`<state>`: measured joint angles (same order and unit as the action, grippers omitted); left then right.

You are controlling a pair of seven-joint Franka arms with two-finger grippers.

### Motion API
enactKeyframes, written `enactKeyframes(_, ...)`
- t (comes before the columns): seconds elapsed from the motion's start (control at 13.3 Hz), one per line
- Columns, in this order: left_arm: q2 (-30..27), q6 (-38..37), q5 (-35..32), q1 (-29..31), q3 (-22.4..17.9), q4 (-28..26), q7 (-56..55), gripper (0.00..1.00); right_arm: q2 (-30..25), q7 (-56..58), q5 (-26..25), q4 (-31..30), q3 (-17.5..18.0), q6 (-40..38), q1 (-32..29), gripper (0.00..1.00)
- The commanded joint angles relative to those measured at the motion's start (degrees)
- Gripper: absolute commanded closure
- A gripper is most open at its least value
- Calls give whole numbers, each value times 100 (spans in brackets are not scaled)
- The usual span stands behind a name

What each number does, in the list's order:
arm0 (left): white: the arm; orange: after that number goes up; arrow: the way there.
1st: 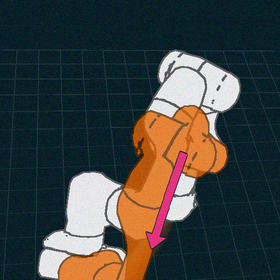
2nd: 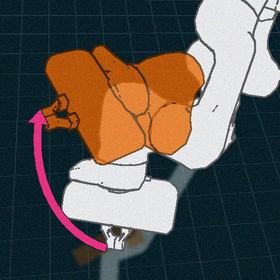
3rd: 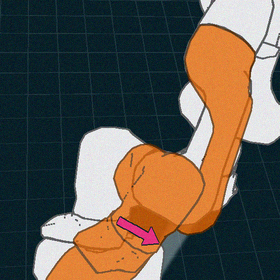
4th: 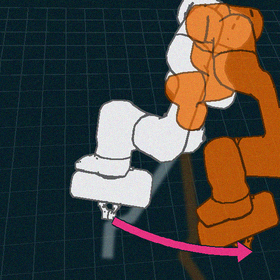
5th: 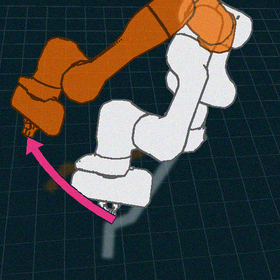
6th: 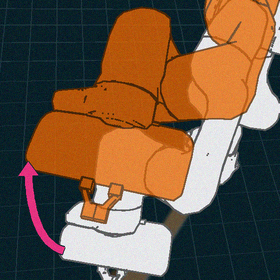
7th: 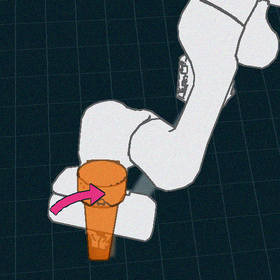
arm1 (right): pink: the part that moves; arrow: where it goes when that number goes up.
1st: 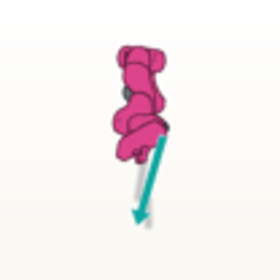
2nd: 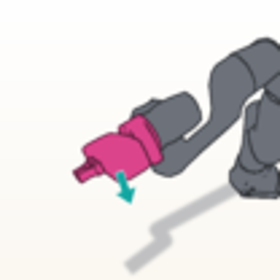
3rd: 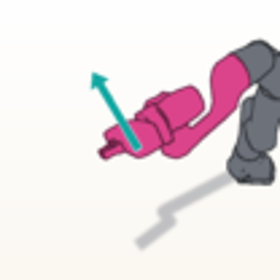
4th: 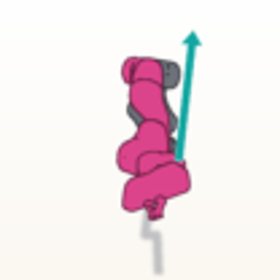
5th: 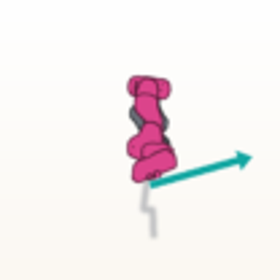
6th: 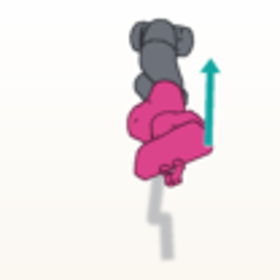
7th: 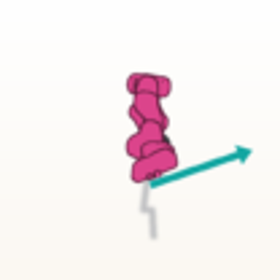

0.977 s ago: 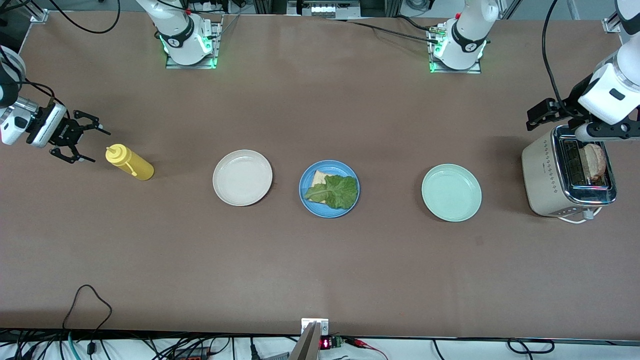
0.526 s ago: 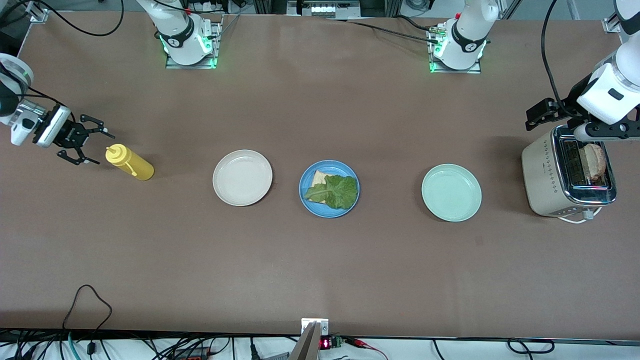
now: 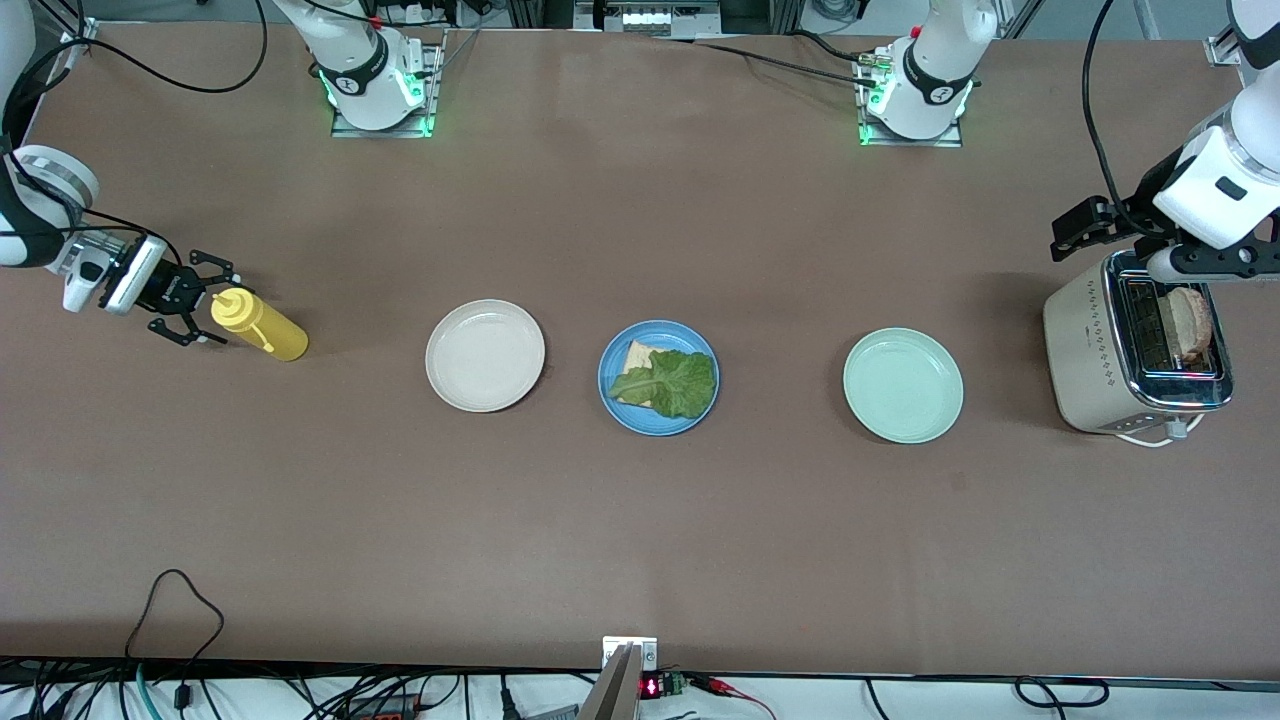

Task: Make sandwich in blue plate with both arms
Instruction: 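Grasp the yellow mustard bottle with the right gripper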

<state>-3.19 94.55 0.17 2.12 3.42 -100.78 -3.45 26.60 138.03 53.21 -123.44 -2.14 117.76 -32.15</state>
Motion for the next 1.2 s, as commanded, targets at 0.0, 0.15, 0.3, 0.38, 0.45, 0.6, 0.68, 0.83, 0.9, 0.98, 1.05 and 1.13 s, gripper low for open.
enactKeyframes(0.0, -77, 46, 80, 34, 10, -21, 99, 0, 204, 311, 330, 206, 152, -262, -133, 0)
enactKeyframes(0.15, -86, 133, 80, 34, 10, -20, 99, 0, 406, 496, 488, 381, 257, -420, -142, 0)
enactKeyframes(0.3, -112, 248, 80, 61, 10, -29, 82, 0, 460, 523, 524, 426, 284, -421, -160, 0)
enactKeyframes(0.38, -121, 265, 80, 69, 10, -55, 82, 0, 460, 523, 533, 435, 362, -412, -160, 0)
enactKeyframes(0.45, -121, 266, 80, 70, 10, -56, 82, 0, 468, 523, 533, 452, 398, -412, -151, 0)
enactKeyframes(0.6, -121, 318, 89, 78, 10, -108, 82, 0, 469, 488, 628, 496, 599, -403, -151, 0)
enactKeyframes(0.68, -121, 318, 71, 78, 10, -91, 117, 0, 477, 496, 725, 497, 644, -395, -125, 0)
enactKeyframes(0.83, -68, 345, 71, 105, -16, -21, 117, 0, 486, 470, 752, 497, 723, -342, -107, 0)
enactKeyframes(0.9, -51, 362, 89, 105, -25, -20, 117, 0, 486, 453, 752, 497, 724, -333, -90, 0)
enactKeyframes(0.98, -51, 423, 97, 105, -16, -12, 108, 0, 486, 426, 752, 488, 732, -324, -72, 0)
enactKeyframes(1.05, -68, 424, 106, 122, -51, 6, 108, 0, 486, 417, 752, 488, 750, -307, -72, 2)
enactKeyframes(1.13, -77, 398, 167, 209, -69, 58, 117, 0, 486, 409, 752, 488, 767, -298, -72, 22)
